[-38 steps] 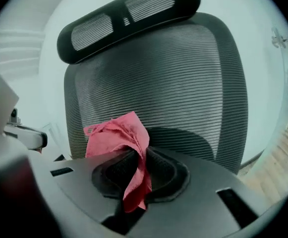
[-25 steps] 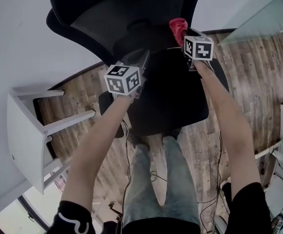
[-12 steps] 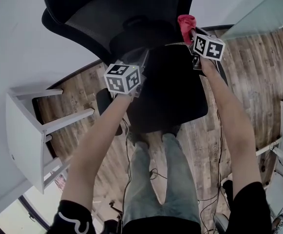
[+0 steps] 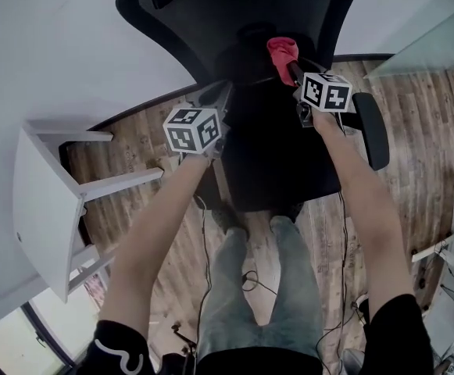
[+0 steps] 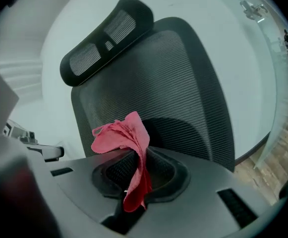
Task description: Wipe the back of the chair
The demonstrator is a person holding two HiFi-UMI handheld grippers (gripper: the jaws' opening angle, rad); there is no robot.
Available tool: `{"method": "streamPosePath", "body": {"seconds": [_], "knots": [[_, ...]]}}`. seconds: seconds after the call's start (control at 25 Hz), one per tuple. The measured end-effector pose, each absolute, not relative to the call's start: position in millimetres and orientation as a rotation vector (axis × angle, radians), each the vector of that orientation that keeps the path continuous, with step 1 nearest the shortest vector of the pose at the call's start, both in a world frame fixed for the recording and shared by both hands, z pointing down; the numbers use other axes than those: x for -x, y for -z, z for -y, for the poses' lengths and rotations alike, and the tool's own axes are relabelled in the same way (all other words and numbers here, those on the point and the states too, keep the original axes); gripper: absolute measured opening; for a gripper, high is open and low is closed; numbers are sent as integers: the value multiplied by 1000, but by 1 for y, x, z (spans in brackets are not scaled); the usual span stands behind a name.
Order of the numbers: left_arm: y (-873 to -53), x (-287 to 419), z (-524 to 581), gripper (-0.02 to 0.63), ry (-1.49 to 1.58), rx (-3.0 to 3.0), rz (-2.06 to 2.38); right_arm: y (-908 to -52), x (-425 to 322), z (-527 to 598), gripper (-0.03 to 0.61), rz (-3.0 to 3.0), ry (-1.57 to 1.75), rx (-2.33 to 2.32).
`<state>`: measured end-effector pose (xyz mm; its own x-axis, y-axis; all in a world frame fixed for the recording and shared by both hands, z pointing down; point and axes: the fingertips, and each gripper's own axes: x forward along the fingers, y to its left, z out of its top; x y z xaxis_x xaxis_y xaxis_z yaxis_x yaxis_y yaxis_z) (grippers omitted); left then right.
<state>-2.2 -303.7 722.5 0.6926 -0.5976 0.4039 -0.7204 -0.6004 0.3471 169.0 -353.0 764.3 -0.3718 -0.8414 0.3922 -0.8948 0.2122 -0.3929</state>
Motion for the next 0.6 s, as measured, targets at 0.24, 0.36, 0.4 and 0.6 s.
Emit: {"method": "streamPosePath", "body": {"seconds": [0.24, 0.36, 0.4, 0.6], "knots": [[-726, 81, 304, 25, -308, -2375, 1112, -767, -46, 352, 67, 2491, -865, -1514], [-730, 104, 302, 25, -284, -2368, 1145, -770, 2, 348, 67, 2539, -833, -1418], [-730, 109, 301, 25, -275, -2372, 1151, -772, 15, 347, 67, 2552, -821, -1391], [-734, 123, 295, 25, -237, -2395, 1148, -790, 51, 346, 67, 2572, -765, -1347]]}}
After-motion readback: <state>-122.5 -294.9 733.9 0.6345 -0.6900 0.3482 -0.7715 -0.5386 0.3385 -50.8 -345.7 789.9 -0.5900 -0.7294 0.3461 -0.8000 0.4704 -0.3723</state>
